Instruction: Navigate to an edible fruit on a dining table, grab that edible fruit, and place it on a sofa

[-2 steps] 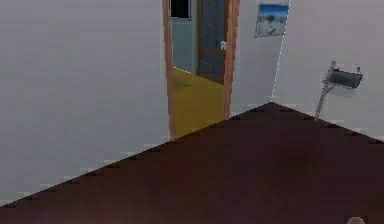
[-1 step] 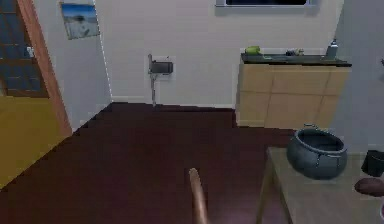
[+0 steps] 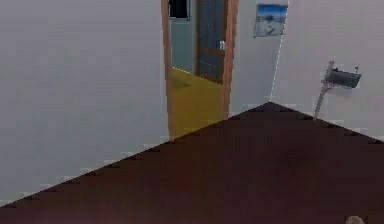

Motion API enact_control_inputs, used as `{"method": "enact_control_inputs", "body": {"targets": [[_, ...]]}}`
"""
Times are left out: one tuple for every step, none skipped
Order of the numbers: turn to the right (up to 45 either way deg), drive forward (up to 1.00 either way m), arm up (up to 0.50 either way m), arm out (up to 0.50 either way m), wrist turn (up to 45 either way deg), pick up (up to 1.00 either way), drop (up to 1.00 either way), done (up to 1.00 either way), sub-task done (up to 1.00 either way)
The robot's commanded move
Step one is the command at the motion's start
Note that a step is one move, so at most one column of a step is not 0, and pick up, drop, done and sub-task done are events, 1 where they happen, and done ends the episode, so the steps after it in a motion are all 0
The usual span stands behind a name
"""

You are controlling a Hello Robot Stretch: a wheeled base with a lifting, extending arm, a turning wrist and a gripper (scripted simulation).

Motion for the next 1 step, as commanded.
{"method": "enact_control_inputs", "body": {"targets": [[-45.0,0.00,0.00,0.00,0.0,0.00,0.00,0.00,0.00]]}}
